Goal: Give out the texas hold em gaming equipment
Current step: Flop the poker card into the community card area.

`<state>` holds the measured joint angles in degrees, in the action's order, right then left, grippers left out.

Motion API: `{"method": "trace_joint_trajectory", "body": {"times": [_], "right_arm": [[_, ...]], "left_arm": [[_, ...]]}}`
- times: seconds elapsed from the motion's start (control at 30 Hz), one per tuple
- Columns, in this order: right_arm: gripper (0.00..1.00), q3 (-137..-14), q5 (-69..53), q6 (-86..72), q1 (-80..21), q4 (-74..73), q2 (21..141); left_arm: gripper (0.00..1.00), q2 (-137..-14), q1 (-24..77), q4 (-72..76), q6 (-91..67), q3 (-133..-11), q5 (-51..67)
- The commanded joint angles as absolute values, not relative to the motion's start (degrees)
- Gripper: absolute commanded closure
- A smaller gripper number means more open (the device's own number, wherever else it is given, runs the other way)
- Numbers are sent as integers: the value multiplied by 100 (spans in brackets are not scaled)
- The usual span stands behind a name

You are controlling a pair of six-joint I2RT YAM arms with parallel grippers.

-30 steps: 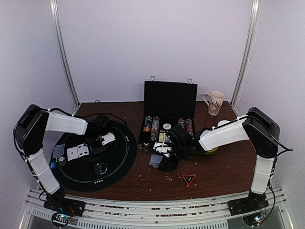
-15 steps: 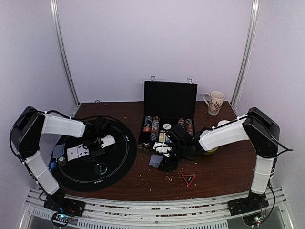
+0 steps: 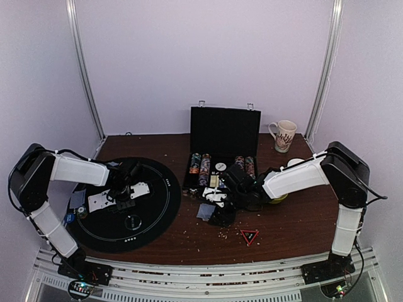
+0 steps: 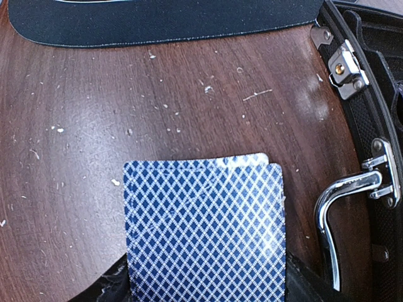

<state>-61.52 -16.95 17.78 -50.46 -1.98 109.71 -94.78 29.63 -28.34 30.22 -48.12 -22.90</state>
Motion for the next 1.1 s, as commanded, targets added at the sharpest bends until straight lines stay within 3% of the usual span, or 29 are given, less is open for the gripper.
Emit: {"method": "trace_joint_trajectory", "body": {"times": [0.0,0.2,0.4,0.8,0.97,1.07], "right_arm": [[27,-5993,-1424,1863,-5004,-985,11121],[27,-5973,-1406,1846,-5006,-993,11097],[27,-5963,-1390,1846,-5001,-1009,11072],[27,-5981,-1371,1846,-5003,-1011,11100],[27,-5969,-1364,1844,-5006,-994,11094],[27,-5953,-1341,1807,-5010,-929,11107]], "left_arm": [[100,-9634,2870,-3317,3155,-4620,-2194],[100,-9808,2874,-3182,3210,-4609,-2501],[83,-9710,2878,-3265,3170,-4645,-2150],[71,-8763,3142,-3272,3182,-4753,-1037],[46,-7582,3159,-2416,2615,-5045,-882],[28,-6945,3149,-1572,1593,-5037,7]]}}
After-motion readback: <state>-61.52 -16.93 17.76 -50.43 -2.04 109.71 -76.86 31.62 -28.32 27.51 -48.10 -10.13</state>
